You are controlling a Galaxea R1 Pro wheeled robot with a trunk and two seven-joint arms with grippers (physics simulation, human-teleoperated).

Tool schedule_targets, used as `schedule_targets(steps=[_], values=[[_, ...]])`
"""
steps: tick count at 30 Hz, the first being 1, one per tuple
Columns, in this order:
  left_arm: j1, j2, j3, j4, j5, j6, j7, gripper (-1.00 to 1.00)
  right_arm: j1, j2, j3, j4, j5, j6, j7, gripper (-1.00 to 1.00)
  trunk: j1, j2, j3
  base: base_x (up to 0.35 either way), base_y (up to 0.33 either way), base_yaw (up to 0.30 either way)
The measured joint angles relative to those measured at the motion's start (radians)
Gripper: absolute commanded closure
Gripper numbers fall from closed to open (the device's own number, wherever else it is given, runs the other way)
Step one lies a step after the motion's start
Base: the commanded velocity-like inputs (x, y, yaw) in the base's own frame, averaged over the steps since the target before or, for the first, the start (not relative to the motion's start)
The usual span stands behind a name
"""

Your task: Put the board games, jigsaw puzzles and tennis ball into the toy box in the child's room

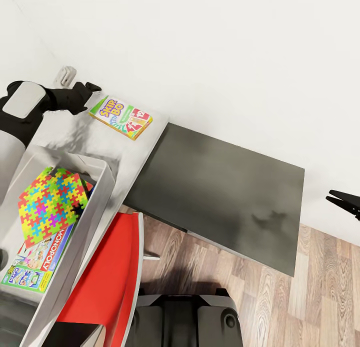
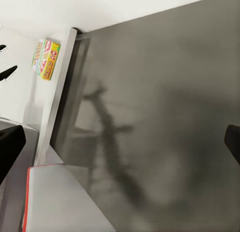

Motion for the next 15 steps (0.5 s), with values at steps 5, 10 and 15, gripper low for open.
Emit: schedule_targets(steps=[5, 10, 15], values=[[-0.018, -0.013, 0.001, 0.010, -0.001, 0.000, -0.002, -1.00, 0.000, 0.011, 0.000, 0.000, 0.000, 0.000, 0.000, -1.00, 0.000, 0.000, 0.000, 0.000, 0.000, 0.000], [-0.024, -0.017, 0.001, 0.013, -0.001, -0.001, -0.003, -1.00, 0.001, 0.016, 0.000, 0.000, 0.000, 0.000, 0.000, -1.00, 0.000, 0.000, -0.001, 0.000, 0.000, 0.000], [-0.028, -0.019, 0.002, 0.015, -0.002, -0.007, -0.003, -1.00, 0.001, 0.019, 0.000, 0.000, 0.000, 0.000, 0.000, -1.00, 0.000, 0.000, -0.004, 0.000, 0.000, 0.000]])
